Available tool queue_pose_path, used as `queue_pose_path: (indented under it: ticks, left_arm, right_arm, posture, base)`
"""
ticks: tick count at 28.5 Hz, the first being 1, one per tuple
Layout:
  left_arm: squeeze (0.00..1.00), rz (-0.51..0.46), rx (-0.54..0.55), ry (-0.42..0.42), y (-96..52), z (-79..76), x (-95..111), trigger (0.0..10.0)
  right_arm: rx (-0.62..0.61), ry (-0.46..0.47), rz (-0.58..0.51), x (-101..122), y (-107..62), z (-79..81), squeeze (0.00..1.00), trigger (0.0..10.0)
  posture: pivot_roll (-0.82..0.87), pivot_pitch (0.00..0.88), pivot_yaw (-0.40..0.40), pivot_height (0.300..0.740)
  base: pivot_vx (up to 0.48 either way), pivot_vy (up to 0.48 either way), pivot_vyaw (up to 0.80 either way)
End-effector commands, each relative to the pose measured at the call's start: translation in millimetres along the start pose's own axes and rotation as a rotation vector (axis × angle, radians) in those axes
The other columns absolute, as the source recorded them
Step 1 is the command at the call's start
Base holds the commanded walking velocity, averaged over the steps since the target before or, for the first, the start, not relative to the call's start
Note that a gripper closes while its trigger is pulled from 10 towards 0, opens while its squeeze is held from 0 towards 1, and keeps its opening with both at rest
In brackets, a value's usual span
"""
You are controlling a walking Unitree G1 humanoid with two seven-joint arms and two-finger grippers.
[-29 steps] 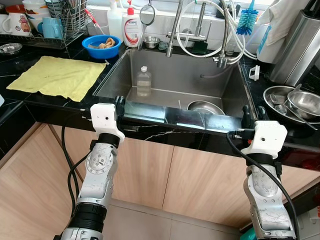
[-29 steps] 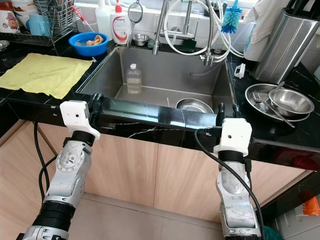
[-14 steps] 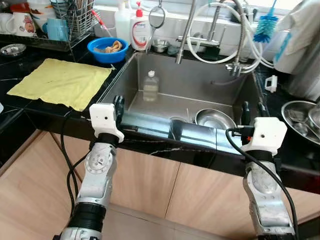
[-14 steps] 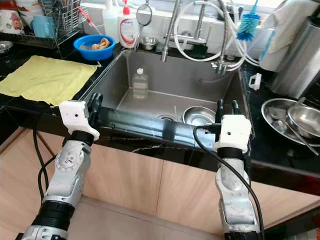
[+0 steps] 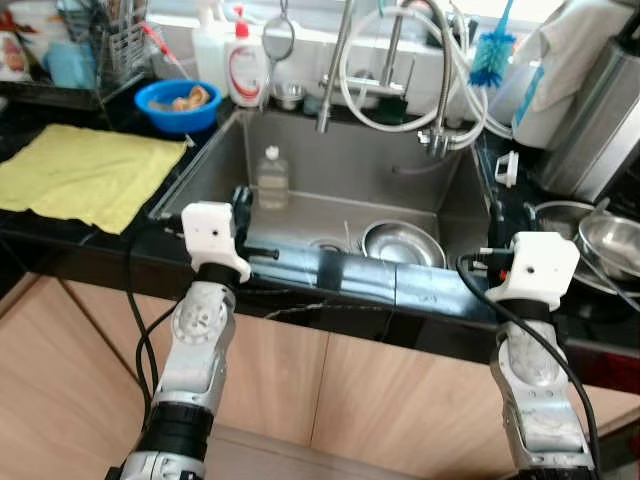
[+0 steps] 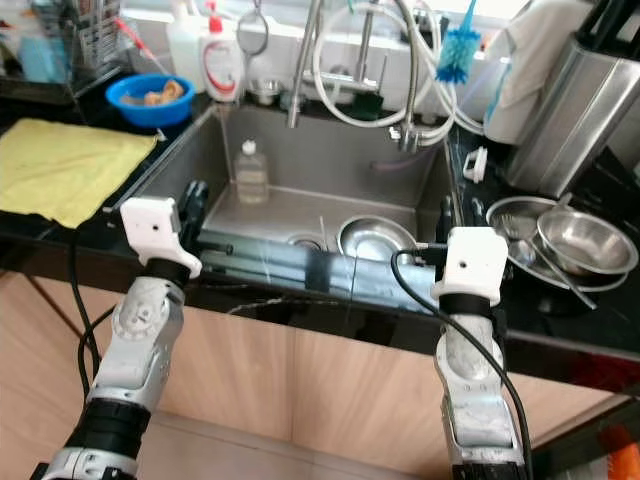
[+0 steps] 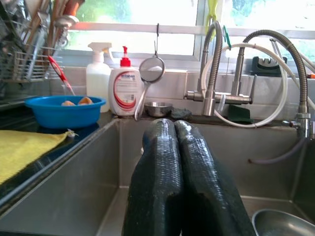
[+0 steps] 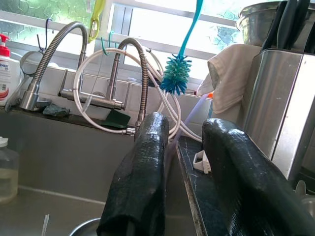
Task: Kitchen organization
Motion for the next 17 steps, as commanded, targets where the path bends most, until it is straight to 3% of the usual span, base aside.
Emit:
queue_pose_path:
  ticks: [1,6,9,17]
  left_arm:
    - [0.0,-0.002,-0.016,0.001,0.8,-4.3,-0.2,10.0]
    - [0.0,0.003,-0.018,0.019,0.6,-5.0,-1.1,10.0]
    - [0.0,0.001,-0.019,0.025,0.5,-4.9,-1.0,10.0]
    - [0.0,0.003,-0.013,0.012,0.7,-3.9,-1.6,10.0]
  right_arm:
    - [-0.013,0.004,-0.008,4.5,0.2,-3.7,0.0,10.0]
    - [-0.019,-0.001,0.0,2.8,0.8,-5.9,0.0,10.0]
    - [-0.018,0.0,0.0,3.0,1.6,-5.5,0.0,10.0]
    - [-0.018,-0.002,0.006,2.5,0.9,-5.5,0.0,10.0]
  posture:
    - [0.06,0.0,-0.036,0.74]
    - [0.06,0.0,-0.037,0.74]
    - [0.06,0.0,-0.038,0.74]
    - [0.06,0.0,-0.036,0.74]
  base:
    - [0.0,0.0,0.0]
    - [0.0,0.0,0.0]
    - [0.0,-0.474,0.0]
    - [0.0,0.0,0.0]
Point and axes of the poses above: a point about 5 cm out from each wrist's last joint towards the gripper, its own y axis pointing out of the wrist towards the gripper, its own x axis along the axis of the wrist's last joint, z = x × y, the point moved 6 cm from there along y, pointing out of the wrist towards the gripper, and after that the axes turned 5 degrees about -y, right-handed, at the moved point
